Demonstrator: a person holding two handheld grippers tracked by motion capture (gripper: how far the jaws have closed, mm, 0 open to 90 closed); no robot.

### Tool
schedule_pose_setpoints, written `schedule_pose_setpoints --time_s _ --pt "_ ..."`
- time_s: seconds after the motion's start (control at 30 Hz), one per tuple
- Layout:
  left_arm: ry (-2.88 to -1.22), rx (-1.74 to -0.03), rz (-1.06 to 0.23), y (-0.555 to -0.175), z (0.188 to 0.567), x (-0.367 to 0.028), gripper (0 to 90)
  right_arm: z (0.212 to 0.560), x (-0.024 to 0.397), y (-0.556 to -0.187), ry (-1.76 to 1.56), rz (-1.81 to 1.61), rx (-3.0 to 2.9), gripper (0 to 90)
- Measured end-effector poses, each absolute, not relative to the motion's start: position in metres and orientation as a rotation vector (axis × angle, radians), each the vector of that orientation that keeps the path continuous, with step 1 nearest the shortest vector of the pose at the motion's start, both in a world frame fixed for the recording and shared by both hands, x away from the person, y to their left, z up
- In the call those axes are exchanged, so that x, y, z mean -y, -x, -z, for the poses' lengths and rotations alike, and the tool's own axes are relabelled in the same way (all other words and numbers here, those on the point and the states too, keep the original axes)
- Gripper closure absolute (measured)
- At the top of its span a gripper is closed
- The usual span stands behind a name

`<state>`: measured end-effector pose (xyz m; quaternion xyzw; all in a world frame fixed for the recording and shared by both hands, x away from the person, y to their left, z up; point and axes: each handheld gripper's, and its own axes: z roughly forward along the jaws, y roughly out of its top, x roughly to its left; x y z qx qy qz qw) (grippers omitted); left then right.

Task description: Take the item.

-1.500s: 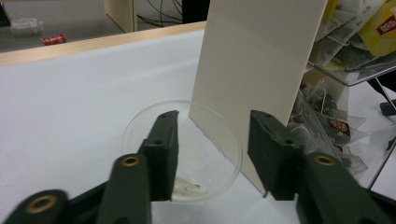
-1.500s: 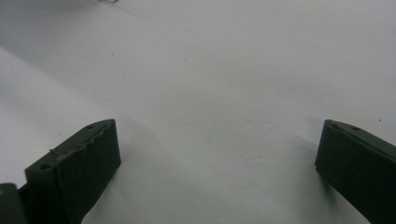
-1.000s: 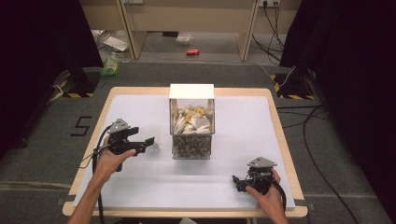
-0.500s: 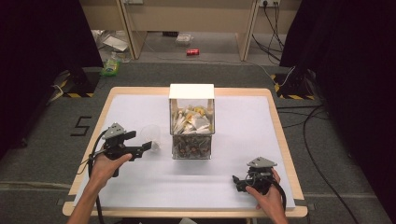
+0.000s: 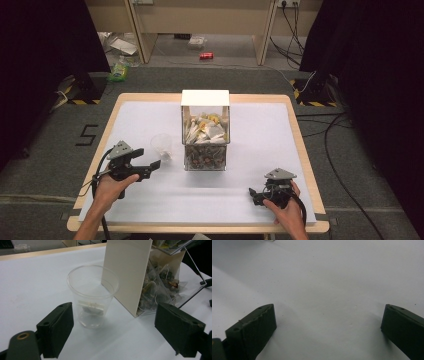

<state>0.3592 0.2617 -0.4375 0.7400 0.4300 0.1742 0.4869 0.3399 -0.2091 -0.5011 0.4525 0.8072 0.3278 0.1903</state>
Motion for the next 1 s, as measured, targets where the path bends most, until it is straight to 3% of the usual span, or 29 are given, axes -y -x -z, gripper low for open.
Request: schedule_pose_setpoints --time_s 1.0 --pt "-1.890 -1.011 -0.448 -0.336 0.471 -0.253 15.0 0.501 0.209 -0.339 -1.280 -0.922 -2.267 0.5"
